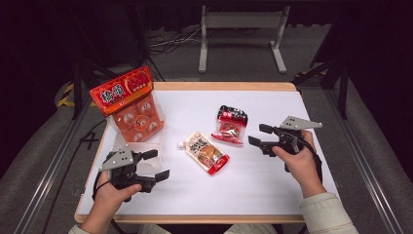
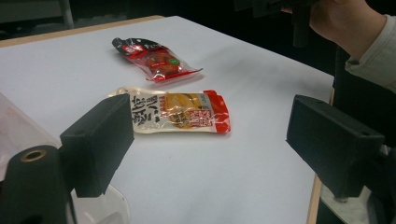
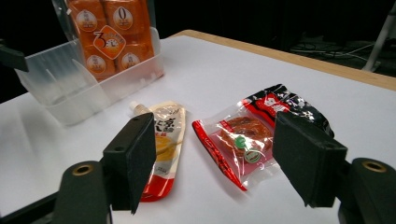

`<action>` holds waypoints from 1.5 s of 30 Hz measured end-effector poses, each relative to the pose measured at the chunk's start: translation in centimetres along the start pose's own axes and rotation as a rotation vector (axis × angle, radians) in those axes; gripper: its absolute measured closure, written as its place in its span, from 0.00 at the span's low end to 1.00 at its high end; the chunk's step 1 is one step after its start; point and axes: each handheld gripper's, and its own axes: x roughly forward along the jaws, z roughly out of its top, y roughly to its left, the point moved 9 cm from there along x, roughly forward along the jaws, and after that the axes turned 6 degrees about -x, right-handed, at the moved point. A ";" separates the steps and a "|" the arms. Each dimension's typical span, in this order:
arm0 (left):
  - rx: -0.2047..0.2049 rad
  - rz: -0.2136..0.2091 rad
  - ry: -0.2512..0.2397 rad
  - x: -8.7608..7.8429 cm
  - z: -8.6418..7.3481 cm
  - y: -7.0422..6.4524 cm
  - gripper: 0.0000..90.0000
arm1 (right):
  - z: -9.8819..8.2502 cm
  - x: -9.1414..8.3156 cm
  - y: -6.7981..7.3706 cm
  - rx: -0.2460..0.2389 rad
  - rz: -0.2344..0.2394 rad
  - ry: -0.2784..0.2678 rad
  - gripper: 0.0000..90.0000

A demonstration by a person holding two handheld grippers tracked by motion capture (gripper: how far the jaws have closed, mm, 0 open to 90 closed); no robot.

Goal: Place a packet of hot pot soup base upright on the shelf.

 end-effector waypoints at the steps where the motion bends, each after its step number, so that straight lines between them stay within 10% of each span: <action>1: 0.000 0.000 0.000 0.0 0.0 0.0 0.17 | 0.1 0.3 -0.2 0.002 -0.004 0.004 0.34; 45: 0.028 0.043 0.021 -0.8 -2.6 0.4 0.15 | -2.1 11.1 -9.8 0.108 -0.147 0.227 0.30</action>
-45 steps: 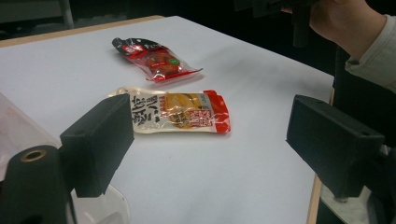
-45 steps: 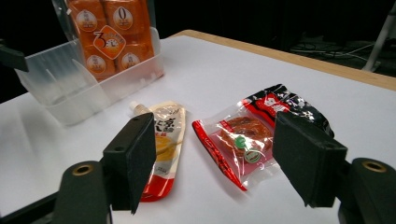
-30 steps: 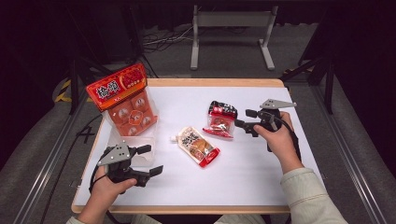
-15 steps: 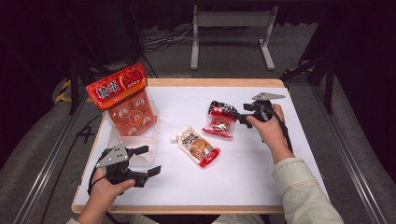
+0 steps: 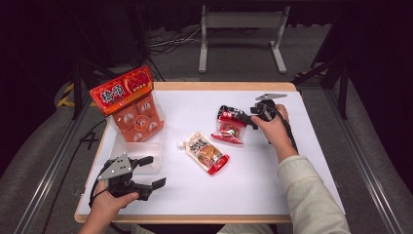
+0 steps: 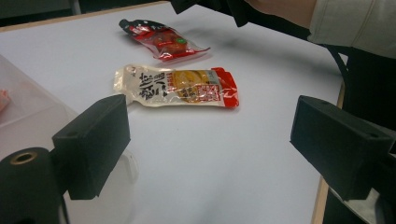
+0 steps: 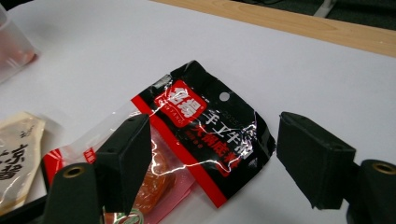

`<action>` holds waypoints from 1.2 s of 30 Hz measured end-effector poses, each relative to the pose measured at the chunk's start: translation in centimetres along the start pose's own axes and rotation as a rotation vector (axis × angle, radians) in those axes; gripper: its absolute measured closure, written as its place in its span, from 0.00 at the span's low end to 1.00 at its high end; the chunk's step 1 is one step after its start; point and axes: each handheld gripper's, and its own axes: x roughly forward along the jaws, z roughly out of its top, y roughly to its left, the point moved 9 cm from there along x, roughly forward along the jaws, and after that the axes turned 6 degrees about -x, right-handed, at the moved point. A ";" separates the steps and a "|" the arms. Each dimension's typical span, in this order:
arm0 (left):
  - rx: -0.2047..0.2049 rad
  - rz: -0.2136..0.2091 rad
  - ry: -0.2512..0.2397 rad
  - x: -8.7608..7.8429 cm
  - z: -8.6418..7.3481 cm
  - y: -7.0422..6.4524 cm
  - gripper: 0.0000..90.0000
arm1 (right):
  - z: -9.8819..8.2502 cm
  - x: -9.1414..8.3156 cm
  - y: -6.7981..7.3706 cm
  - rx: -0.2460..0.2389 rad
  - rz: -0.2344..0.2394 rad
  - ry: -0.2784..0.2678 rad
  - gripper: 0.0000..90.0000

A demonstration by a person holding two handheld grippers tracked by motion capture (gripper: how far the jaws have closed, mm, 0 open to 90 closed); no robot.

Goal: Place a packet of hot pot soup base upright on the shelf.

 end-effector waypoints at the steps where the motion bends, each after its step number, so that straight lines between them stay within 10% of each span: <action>1: -0.001 0.002 -0.003 -0.1 0.0 0.0 0.15 | -0.1 0.3 -0.2 -0.001 -0.006 0.005 0.30; 26: 0.003 -0.026 -0.040 0.2 0.7 -1.1 0.15 | -1.7 4.3 -1.3 0.054 -0.051 0.088 0.27; 36: 0.015 -0.022 -0.033 0.3 0.7 -1.1 0.14 | -1.7 4.7 -0.8 -0.024 -0.129 0.097 0.56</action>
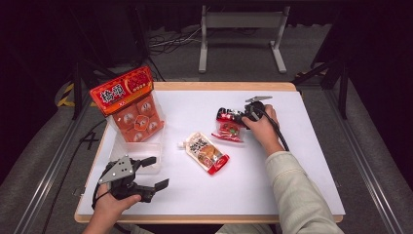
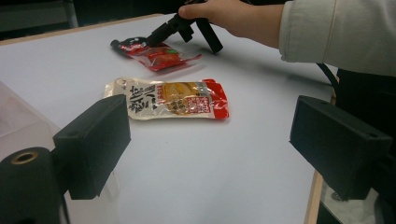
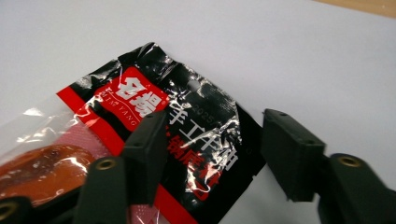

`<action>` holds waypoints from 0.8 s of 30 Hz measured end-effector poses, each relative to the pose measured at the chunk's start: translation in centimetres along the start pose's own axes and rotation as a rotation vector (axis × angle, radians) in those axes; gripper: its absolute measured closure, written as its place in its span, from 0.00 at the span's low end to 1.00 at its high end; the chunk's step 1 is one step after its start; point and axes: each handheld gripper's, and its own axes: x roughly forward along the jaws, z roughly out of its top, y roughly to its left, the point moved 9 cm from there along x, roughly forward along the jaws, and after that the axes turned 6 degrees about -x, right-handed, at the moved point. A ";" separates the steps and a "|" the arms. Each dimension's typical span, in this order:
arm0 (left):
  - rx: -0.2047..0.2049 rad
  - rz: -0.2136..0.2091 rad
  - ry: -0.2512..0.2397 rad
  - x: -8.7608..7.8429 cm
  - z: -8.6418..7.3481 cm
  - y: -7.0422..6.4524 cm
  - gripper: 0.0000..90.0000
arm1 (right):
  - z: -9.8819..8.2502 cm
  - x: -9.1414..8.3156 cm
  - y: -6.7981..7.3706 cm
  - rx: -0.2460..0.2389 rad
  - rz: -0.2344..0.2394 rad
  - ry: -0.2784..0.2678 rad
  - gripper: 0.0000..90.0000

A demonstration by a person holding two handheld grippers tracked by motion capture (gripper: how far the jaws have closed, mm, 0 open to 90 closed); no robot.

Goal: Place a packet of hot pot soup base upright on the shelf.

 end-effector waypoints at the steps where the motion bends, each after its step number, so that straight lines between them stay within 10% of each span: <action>1: -0.001 -0.001 0.000 0.0 0.0 0.0 0.14 | 0.0 0.0 0.4 -0.014 -0.006 0.005 0.64; 13: -0.012 0.004 0.003 -0.1 -0.3 0.3 0.14 | 0.3 0.2 2.3 0.022 0.072 0.016 1.00; 15: -0.012 0.004 0.003 -0.1 -0.3 0.4 0.14 | 0.4 0.2 2.2 -0.005 0.060 0.029 0.91; 18: -0.011 0.003 0.004 -0.1 -0.3 0.3 0.14 | 0.9 0.7 0.9 -0.118 -0.070 0.023 0.43; 24: -0.012 0.003 0.005 -0.1 -0.3 0.4 0.14 | 0.8 1.2 0.5 -0.051 -0.024 -0.009 0.46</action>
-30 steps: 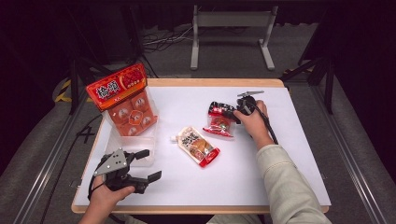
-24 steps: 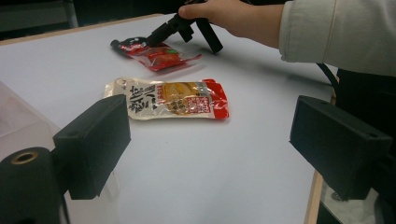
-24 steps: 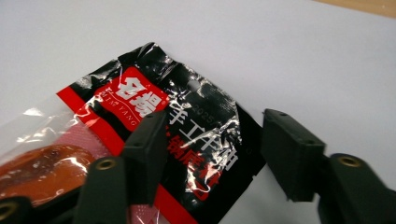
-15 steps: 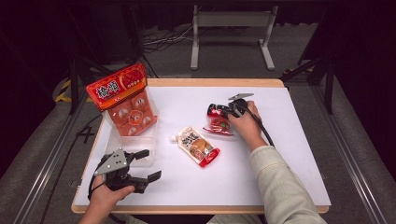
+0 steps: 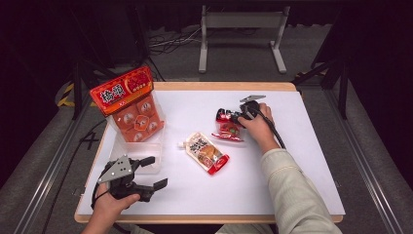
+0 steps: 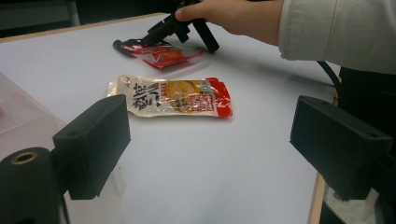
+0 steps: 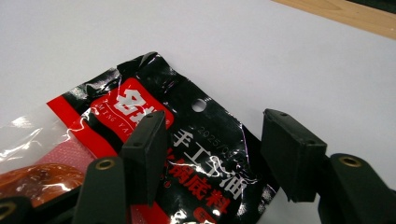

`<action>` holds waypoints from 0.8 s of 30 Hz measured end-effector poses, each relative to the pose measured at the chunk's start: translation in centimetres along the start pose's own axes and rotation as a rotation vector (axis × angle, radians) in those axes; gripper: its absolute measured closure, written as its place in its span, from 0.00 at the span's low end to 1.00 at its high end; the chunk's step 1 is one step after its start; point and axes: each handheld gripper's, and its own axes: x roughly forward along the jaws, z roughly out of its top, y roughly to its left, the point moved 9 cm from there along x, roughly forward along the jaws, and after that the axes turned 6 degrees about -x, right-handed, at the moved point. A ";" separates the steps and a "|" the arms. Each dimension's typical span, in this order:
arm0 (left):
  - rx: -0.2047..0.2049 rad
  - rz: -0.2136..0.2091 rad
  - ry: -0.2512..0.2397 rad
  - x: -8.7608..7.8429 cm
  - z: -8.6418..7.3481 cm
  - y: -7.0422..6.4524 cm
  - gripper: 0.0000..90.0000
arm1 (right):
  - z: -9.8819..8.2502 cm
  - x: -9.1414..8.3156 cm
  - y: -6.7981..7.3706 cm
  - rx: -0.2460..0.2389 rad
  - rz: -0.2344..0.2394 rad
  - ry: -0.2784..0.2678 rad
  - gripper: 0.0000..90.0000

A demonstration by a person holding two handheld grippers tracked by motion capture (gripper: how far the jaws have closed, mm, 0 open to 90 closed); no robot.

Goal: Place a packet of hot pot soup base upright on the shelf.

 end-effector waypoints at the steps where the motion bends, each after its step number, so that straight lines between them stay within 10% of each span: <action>1: -0.001 -0.001 0.001 0.0 0.0 0.0 0.14 | 0.0 0.1 0.1 -0.002 -0.003 -0.006 0.47; 10: 0.003 -0.011 0.005 0.1 0.0 -0.3 0.14 | 0.3 0.1 1.3 -0.003 0.023 -0.014 0.67; 13: -0.002 -0.010 0.007 0.1 -0.1 -0.1 0.14 | 0.2 0.2 0.3 -0.004 -0.046 -0.005 0.36; 24: -0.007 -0.011 0.009 0.2 -0.1 -0.1 0.14 | -0.2 -0.1 -0.1 0.082 -0.073 0.046 0.35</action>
